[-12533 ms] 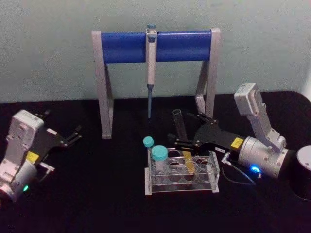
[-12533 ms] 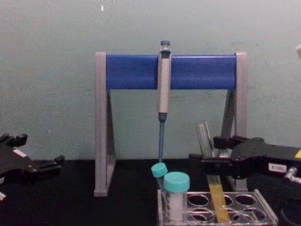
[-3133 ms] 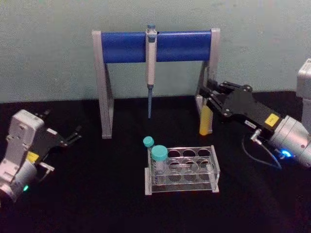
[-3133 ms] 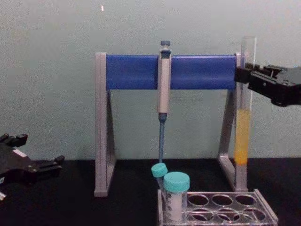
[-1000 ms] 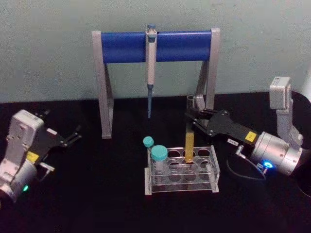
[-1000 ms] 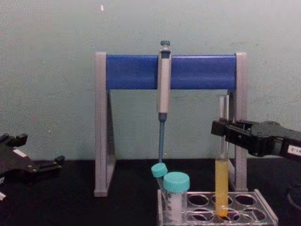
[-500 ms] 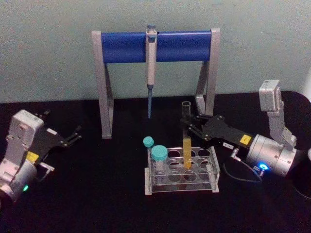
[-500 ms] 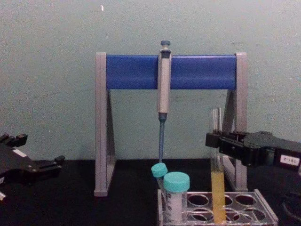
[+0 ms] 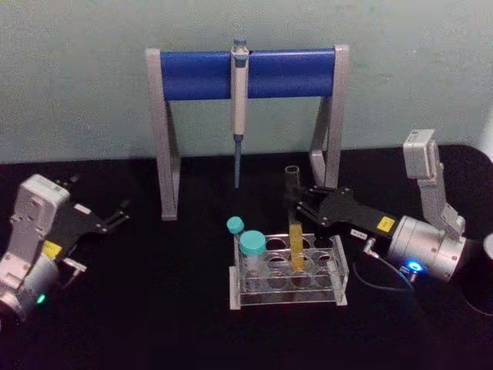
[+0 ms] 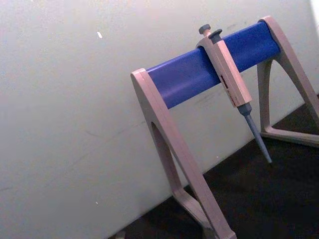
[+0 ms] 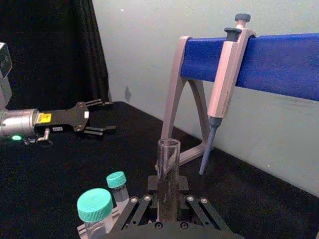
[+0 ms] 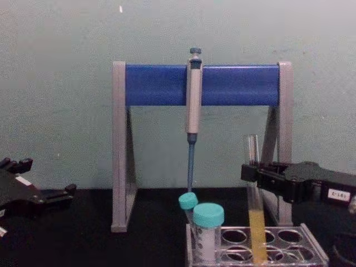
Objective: Pick up the test tube from the test tube rack, shake it, then place it back into the test tube rack.
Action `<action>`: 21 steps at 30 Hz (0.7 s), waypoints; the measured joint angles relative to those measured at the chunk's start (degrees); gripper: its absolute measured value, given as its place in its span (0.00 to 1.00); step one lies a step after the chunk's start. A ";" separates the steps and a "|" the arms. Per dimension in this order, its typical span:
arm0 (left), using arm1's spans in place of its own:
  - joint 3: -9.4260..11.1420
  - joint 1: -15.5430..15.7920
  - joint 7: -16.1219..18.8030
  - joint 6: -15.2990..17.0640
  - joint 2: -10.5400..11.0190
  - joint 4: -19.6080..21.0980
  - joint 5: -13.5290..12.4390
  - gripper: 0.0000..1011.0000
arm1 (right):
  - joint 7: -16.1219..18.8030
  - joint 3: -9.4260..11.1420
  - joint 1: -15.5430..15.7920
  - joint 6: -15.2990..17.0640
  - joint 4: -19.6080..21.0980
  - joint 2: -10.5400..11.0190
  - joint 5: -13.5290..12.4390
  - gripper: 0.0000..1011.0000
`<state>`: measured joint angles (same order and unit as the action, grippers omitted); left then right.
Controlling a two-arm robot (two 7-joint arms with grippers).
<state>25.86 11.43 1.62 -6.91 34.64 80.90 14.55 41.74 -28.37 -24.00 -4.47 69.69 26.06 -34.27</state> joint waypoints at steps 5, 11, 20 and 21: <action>0.00 0.00 0.00 0.00 0.00 0.00 0.00 0.99 | -0.18 -0.14 -0.06 0.36 -0.04 -0.05 0.21 0.23; 0.00 0.00 0.00 0.00 0.00 0.00 0.00 0.99 | -0.22 -0.28 -0.13 0.70 -0.10 -0.03 0.37 0.23; 0.00 0.00 0.00 0.00 0.00 0.00 0.00 0.99 | -0.57 -0.42 -0.17 1.11 -0.12 0.06 0.66 0.23; 0.00 0.00 0.00 0.00 0.00 0.00 0.00 0.99 | -0.72 -0.42 -0.16 1.12 -0.05 0.12 0.76 0.23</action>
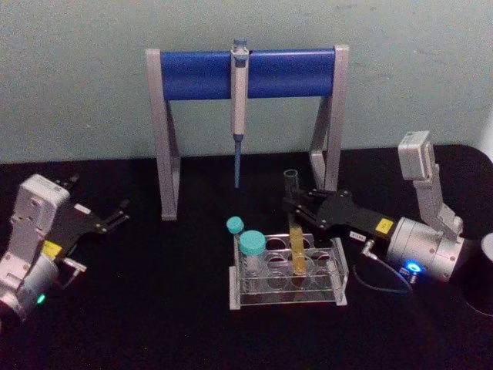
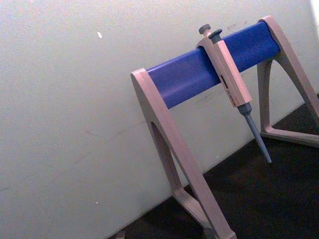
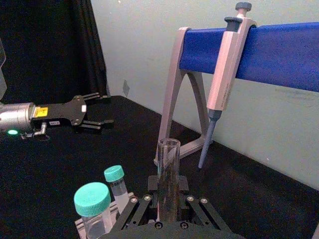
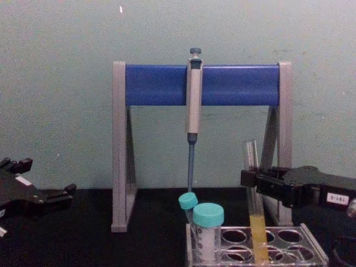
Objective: Pick up the test tube from the test tube rack, shake it, then place it back into the test tube rack.
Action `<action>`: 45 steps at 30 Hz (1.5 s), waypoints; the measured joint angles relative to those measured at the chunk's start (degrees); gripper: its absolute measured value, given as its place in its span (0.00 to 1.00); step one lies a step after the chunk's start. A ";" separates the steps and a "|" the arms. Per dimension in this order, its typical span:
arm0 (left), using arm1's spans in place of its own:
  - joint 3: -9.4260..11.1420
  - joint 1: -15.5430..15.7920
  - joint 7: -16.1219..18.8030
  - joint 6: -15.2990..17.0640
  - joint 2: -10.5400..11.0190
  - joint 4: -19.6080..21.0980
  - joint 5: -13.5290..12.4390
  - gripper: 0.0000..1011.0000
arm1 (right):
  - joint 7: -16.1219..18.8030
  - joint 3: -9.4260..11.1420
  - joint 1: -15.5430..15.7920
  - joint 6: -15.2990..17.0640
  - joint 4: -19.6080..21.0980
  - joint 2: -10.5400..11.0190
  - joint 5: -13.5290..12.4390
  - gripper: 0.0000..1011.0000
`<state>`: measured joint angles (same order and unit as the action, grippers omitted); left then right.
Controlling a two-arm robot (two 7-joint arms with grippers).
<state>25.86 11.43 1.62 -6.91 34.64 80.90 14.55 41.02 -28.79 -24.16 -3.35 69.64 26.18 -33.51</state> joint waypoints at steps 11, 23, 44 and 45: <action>0.00 0.00 0.00 0.00 0.00 0.00 0.00 0.99 | 0.06 0.00 0.04 0.00 0.03 -0.03 -0.02 0.23; 0.00 0.00 0.00 0.00 0.00 0.00 0.00 0.99 | 0.12 0.04 0.05 -0.03 0.03 -0.04 -0.08 0.26; 0.00 0.00 0.00 0.00 0.00 0.00 0.00 0.99 | 0.19 0.04 0.05 -0.07 0.02 -0.04 -0.15 0.91; 0.00 0.00 0.00 0.00 0.00 0.00 0.00 0.99 | 0.19 0.04 0.05 -0.07 0.03 -0.04 -0.14 0.94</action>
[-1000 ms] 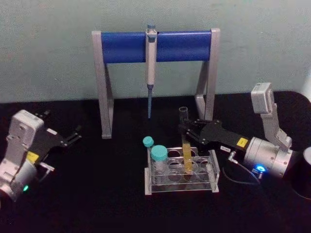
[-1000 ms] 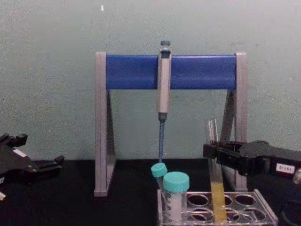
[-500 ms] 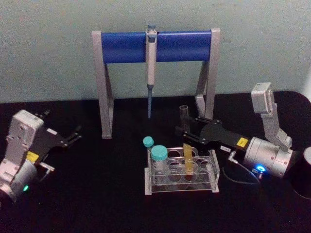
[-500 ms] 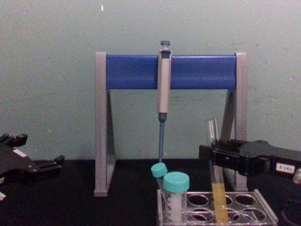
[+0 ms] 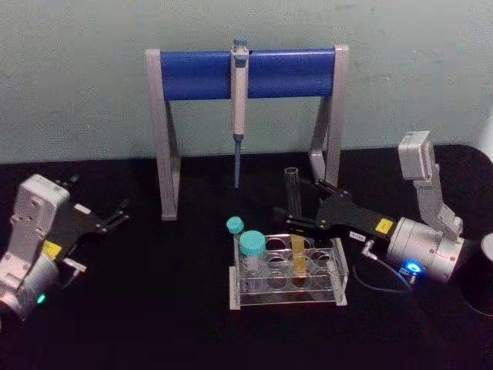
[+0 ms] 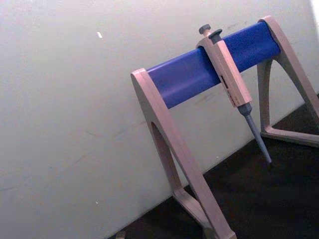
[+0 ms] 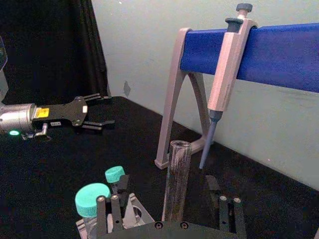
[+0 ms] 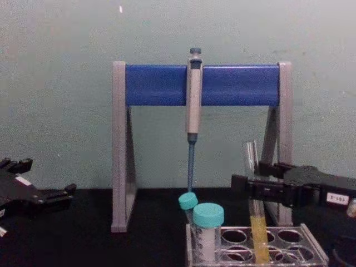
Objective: Pick up the test tube from the test tube rack, shake it, then place it back into the test tube rack.
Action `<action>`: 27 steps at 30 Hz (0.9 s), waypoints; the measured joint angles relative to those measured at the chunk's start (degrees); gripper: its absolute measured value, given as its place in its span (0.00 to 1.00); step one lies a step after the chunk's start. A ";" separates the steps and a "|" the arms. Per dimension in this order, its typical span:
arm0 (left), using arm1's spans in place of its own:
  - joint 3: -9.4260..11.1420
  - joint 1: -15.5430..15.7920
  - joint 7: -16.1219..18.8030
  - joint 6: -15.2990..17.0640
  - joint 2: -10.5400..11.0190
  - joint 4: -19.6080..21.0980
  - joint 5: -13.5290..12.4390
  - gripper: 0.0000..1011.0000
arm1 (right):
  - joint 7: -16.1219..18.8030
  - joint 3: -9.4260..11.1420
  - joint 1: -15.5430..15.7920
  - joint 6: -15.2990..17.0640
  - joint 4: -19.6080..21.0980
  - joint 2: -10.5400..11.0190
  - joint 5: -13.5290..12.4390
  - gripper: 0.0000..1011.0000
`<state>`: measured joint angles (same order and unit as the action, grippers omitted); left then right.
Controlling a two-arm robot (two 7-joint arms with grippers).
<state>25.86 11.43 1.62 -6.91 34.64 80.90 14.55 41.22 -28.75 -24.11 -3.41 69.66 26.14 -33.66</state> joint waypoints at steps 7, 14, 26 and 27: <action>0.00 0.00 0.00 0.00 0.00 0.00 0.00 0.99 | -0.01 0.00 0.00 0.00 0.00 0.00 0.00 0.99; 0.00 0.00 0.00 0.00 0.00 0.00 0.00 0.99 | -0.08 0.00 0.02 0.00 0.05 0.03 0.05 0.99; 0.00 0.00 0.00 0.00 0.00 0.00 0.00 0.99 | -3.63 2.68 3.24 -2.48 6.44 1.47 0.56 0.99; 0.00 0.00 0.00 0.00 0.00 0.00 0.00 0.99 | -4.41 3.25 3.87 -2.85 7.60 1.67 0.56 0.99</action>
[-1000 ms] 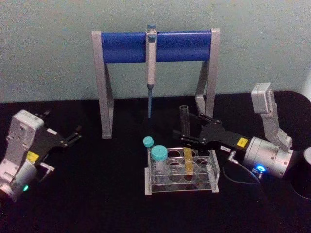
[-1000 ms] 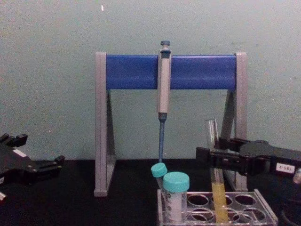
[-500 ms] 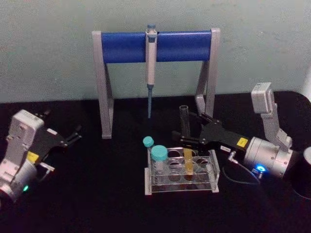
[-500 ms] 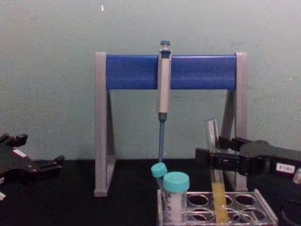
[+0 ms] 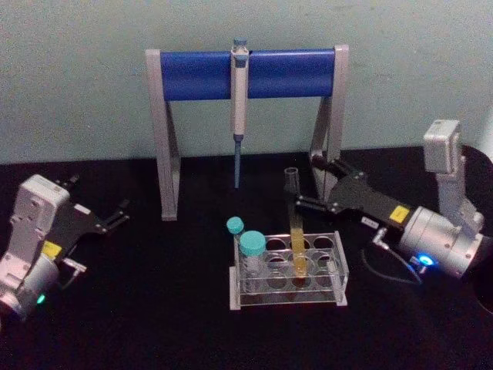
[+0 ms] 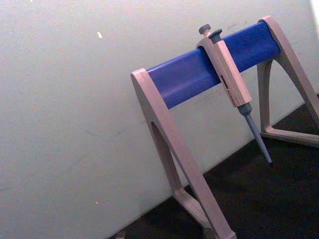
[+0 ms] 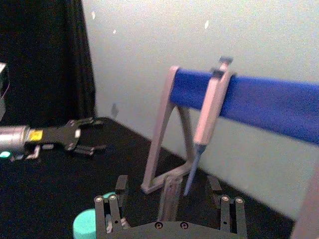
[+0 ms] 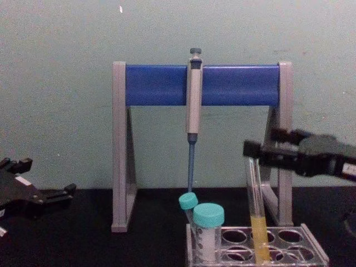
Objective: Pick up the test tube from the test tube rack, shake it, then place it back into the test tube rack.
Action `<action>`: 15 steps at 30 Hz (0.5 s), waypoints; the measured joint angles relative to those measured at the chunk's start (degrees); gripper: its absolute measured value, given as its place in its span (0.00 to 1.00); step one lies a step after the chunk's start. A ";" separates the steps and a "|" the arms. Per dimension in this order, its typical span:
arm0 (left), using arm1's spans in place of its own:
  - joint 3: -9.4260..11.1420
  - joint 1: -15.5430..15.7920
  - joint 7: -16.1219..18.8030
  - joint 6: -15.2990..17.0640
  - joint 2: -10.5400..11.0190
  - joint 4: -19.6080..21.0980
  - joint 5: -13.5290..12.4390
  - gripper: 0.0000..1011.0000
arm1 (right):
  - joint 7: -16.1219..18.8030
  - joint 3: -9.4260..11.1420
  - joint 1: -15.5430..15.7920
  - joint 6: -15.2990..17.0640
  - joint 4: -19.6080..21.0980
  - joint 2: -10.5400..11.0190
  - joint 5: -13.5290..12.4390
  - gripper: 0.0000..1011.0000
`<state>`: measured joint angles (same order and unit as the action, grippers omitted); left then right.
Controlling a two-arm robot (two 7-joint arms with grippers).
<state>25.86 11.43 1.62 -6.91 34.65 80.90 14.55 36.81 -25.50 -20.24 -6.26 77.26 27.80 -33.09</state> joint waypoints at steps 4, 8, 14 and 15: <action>0.00 0.00 0.00 0.00 0.00 0.00 0.00 0.99 | -3.96 2.15 2.30 -0.73 3.83 0.65 1.12 0.99; 0.00 0.00 0.00 0.00 0.00 0.00 0.00 0.99 | -8.24 3.71 4.19 -0.56 6.51 1.13 3.07 0.99; 0.00 0.00 0.00 0.00 0.00 0.00 0.00 0.99 | -16.82 6.56 7.46 2.43 9.24 1.10 6.21 0.99; 0.00 0.00 0.00 0.00 0.00 0.00 0.00 0.99 | -19.00 7.07 7.97 3.93 9.46 0.99 7.10 0.99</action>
<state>25.86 11.43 1.62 -6.91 34.65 80.90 14.55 17.80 -18.43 -12.27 -2.33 86.73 28.79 -25.99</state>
